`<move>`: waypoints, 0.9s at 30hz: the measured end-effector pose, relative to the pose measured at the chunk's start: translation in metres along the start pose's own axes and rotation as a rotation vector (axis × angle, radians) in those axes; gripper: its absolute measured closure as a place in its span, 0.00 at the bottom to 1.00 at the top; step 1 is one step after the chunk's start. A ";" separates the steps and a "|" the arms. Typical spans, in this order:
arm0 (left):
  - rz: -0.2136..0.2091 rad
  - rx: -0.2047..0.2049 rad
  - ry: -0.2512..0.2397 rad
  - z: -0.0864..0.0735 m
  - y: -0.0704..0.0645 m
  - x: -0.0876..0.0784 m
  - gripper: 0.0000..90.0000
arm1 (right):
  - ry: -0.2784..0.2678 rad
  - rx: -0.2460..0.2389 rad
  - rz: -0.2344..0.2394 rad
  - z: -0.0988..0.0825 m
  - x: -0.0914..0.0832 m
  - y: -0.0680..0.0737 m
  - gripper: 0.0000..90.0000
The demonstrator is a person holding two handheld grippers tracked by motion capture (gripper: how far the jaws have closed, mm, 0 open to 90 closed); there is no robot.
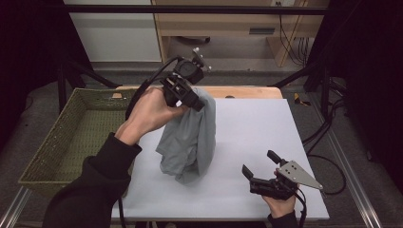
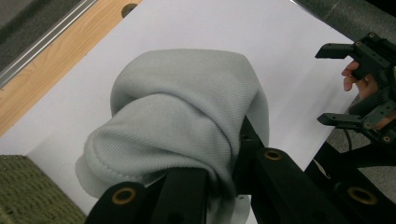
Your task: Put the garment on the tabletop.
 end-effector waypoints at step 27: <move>-0.098 -0.054 0.037 -0.047 0.006 0.101 0.94 | -0.001 0.004 0.007 -0.003 0.002 0.000 0.00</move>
Point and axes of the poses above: each handheld gripper's, and its own axes: x roughly forward along the jaws, z roughly out of its top, y roughly to its left, the point moved 1 cm from there along x, roughly forward along the jaws, and after that the axes turned 13 degrees about x, right-handed, at the moved point
